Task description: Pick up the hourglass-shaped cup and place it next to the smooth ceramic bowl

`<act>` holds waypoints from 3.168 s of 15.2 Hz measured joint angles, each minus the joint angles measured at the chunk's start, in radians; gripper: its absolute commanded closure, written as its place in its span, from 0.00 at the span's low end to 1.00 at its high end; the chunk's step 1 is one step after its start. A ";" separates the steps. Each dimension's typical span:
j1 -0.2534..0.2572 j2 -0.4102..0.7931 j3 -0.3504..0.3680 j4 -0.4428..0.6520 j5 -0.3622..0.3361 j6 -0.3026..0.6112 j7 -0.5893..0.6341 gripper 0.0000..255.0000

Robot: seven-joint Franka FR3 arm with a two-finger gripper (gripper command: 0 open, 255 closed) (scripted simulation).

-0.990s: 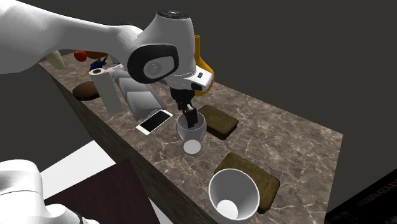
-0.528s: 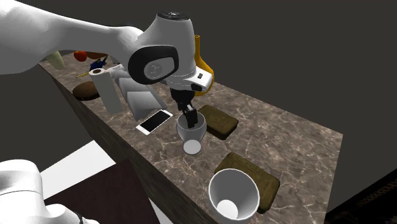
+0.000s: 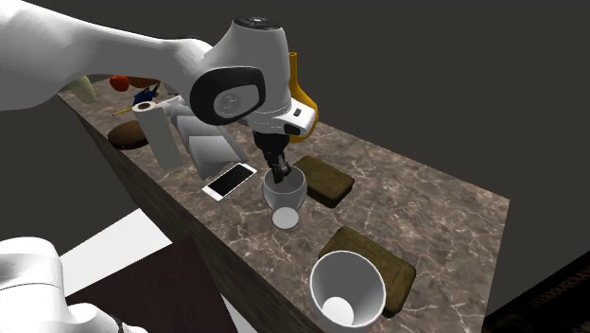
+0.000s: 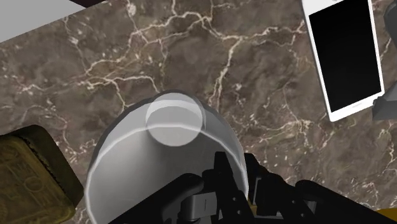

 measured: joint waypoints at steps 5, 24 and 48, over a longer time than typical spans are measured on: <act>0.000 -0.007 0.000 0.021 -0.001 -0.031 0.003 1.00; -0.001 -0.020 -0.001 0.262 -0.007 -0.285 0.020 1.00; 0.022 0.083 0.036 0.653 -0.008 -0.568 0.098 1.00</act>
